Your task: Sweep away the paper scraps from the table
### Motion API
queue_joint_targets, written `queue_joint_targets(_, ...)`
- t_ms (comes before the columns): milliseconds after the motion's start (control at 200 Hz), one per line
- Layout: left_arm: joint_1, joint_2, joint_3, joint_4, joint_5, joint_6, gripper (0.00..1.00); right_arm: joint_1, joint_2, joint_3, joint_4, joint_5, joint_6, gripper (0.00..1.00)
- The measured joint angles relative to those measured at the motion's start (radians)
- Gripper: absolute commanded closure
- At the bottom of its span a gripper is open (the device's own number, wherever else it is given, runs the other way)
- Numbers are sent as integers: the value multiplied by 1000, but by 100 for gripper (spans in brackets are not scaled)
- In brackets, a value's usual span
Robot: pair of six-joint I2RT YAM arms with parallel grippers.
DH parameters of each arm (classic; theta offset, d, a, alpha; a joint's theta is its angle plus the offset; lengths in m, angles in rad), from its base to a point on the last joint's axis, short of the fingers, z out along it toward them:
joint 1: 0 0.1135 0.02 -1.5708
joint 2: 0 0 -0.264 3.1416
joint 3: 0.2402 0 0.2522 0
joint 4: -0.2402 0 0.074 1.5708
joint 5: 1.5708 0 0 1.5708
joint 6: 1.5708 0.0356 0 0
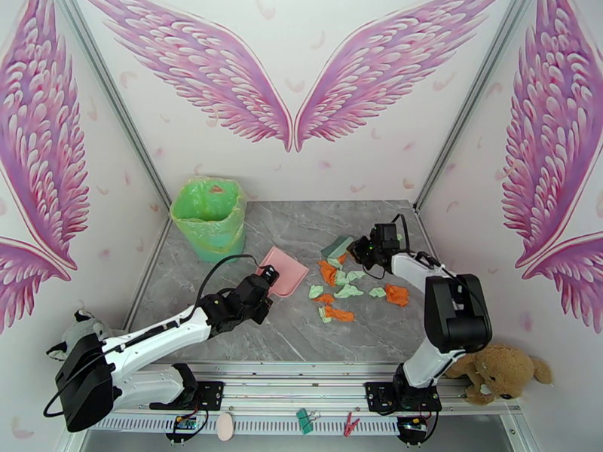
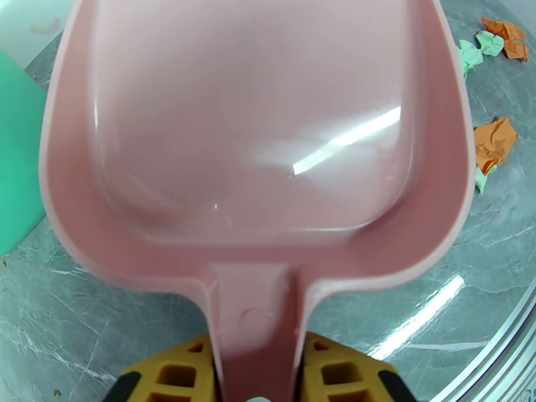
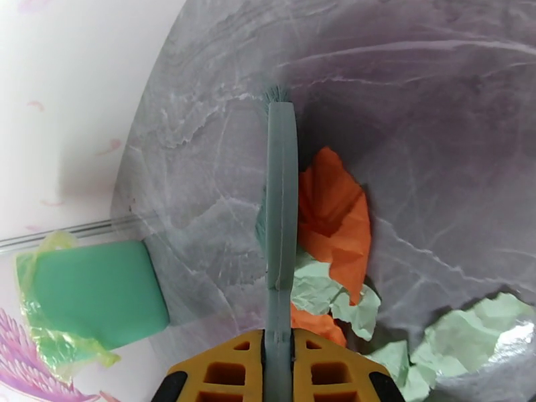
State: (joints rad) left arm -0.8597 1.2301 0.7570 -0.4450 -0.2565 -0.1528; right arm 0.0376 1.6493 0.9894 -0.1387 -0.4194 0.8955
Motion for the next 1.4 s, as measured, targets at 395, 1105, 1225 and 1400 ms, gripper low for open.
queue_joint_targets(395,0,31,3,10,10,0,100,-26,-362,-36,-243,-87,-209,100)
queue_joint_targets(1105,-1,182,173,18,48,40,100,262,-970,-293,-922,-22,-322,100)
queue_joint_targets(1225,-2,182,177,25,58,40,100,288,-967,-316,-932,40,-296,100)
queue_joint_targets(1400,-6,184,178,24,62,37,100,294,-942,-343,-850,106,-259,100)
